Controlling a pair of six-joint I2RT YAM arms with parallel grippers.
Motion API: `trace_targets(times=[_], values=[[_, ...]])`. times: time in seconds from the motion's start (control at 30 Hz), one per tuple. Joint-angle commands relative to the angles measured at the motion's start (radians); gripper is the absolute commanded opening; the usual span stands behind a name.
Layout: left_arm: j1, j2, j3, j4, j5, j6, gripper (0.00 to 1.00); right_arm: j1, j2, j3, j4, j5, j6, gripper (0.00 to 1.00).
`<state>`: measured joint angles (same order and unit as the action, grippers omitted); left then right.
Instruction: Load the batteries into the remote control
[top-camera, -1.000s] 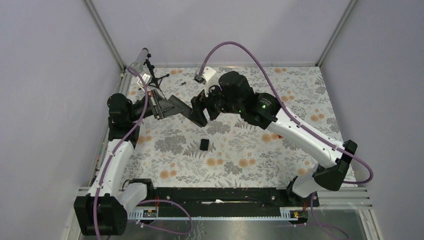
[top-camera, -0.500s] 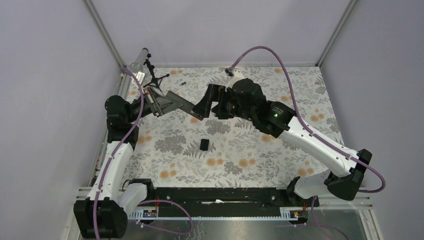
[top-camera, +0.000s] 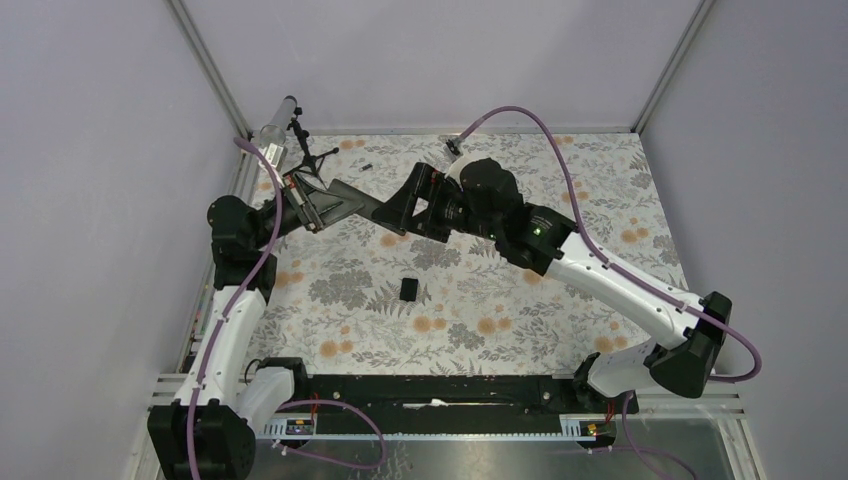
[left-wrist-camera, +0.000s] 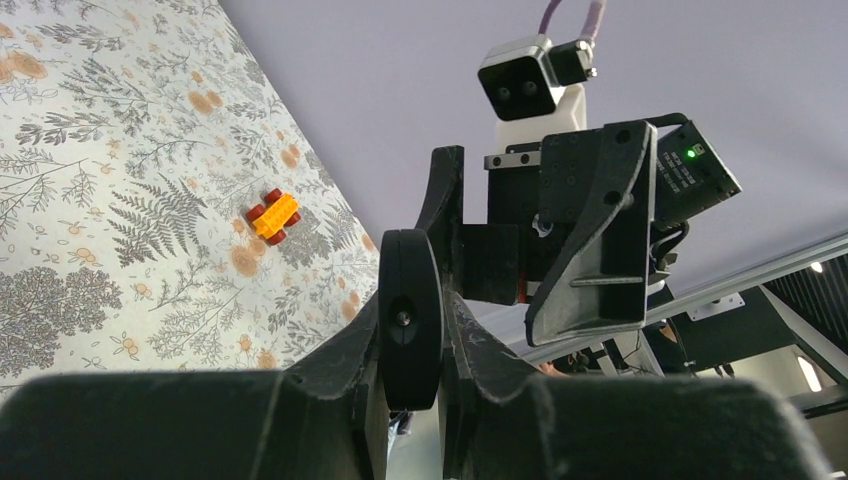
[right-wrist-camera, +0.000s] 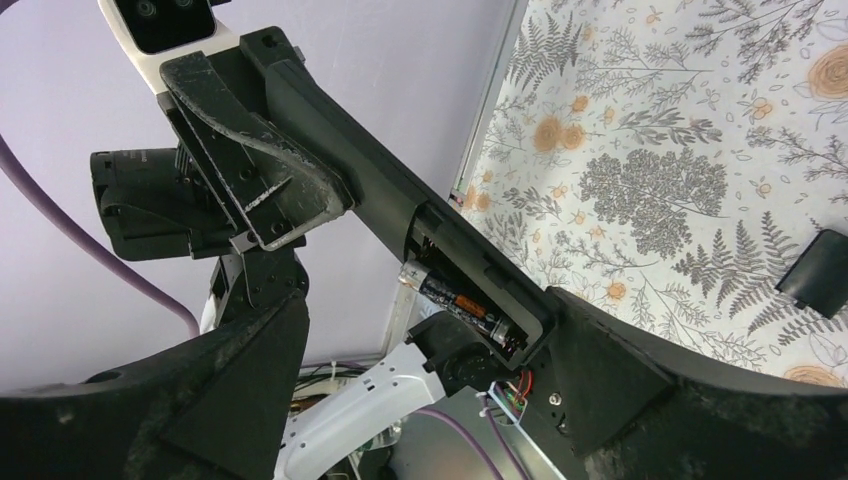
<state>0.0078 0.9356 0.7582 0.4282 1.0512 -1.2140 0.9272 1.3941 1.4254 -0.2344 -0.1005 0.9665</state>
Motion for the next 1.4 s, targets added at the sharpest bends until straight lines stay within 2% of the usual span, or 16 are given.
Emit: trace_targets(times=[0.0,0.1,0.37,0.57,0.7,0.9,1.1,1.37], values=[[-0.003,-0.034,-0.008,0.072,-0.013,-0.01,0.0,-0.016,0.009,-0.014,0.103,-0.052,0.074,0.92],[-0.003,-0.04,-0.011,0.072,-0.013,-0.015,0.0,-0.018,0.021,-0.006,0.1,-0.056,0.072,0.87],[-0.003,-0.044,-0.006,0.08,-0.023,-0.031,0.0,-0.027,0.036,-0.008,0.1,-0.087,0.065,0.61],[-0.019,-0.045,-0.007,0.082,-0.028,-0.046,0.0,-0.035,0.038,-0.016,0.105,-0.1,0.059,0.53],[-0.02,-0.039,-0.002,0.111,-0.037,-0.116,0.0,-0.04,0.027,-0.036,0.137,-0.115,0.055,0.49],[-0.019,-0.027,0.004,0.192,-0.043,-0.234,0.0,-0.045,0.028,-0.046,0.194,-0.161,0.063,0.53],[-0.019,-0.028,0.018,0.144,-0.025,-0.177,0.0,-0.071,0.004,-0.064,0.303,-0.208,0.079,0.79],[-0.019,0.002,0.03,0.176,-0.017,-0.167,0.0,-0.151,-0.062,-0.133,0.376,-0.264,0.076,0.81]])
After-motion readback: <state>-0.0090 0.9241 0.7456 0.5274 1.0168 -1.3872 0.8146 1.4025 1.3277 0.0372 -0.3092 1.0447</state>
